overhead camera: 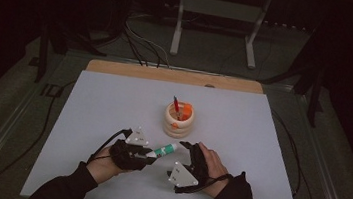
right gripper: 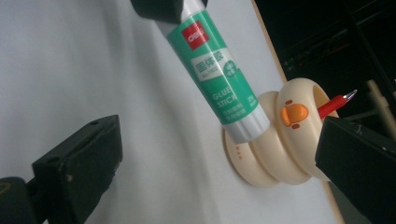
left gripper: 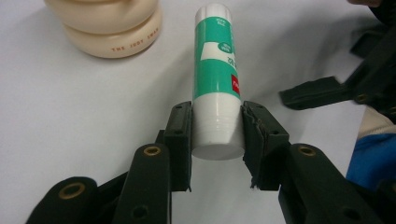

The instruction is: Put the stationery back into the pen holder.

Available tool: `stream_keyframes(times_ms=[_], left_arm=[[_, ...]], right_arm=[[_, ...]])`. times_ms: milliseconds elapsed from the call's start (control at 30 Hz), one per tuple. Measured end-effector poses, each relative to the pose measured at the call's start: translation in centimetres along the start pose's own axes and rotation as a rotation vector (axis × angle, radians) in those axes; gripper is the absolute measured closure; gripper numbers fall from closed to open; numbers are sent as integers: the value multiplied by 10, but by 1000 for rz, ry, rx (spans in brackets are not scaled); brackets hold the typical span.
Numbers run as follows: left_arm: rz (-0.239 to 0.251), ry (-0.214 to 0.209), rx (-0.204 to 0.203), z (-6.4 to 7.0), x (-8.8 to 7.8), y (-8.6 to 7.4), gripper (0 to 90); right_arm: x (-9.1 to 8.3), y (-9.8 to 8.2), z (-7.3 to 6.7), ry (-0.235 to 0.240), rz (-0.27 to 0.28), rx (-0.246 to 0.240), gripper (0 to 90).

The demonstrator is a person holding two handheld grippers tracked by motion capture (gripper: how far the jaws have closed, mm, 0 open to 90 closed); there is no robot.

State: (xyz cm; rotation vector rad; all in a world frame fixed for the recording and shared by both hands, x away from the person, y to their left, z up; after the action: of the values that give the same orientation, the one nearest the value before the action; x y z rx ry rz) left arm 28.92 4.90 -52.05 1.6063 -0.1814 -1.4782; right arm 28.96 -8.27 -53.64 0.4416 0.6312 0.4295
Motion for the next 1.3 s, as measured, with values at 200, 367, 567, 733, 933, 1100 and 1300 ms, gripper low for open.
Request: stream_keyframes(times_ms=[200, 367, 567, 733, 933, 1100, 1300], left_arm=[[-6, -9, 1, 1, 2, 3, 663], [-9, -19, -7, 2, 3, 4, 662], [-15, -18, -13, 2, 6, 6, 663], [-23, -27, -21, 3, 9, 8, 662], [-32, -32, -11, 6, 11, 10, 662], [-35, -37, -13, 7, 12, 11, 662], [-31, -47, -20, 7, 12, 12, 662]], right_arm=[[5, -3, -4, -64, -28, -81, 88], [7, -4, -4, -129, -38, -142, 197], [7, 0, -5, -167, -32, -210, 286], [7, 6, -6, -195, -12, -252, 356], [9, 11, -8, -218, 9, -309, 477], [8, 11, -10, -213, 5, -358, 558], [9, 12, -12, -208, 9, -415, 631]])
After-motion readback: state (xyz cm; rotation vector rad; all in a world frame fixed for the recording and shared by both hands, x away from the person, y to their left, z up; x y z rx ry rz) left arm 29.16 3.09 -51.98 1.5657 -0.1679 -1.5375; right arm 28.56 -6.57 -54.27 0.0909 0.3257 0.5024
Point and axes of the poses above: each handheld gripper's, and its own axes: x roughly forward along the jaws, y roughly out of its top, z roughly to its right, the point moved 8 cm from there along x, roughly forward along the jaws, and after that the axes turned 4 degrees about -y, right-handed, at the moved point
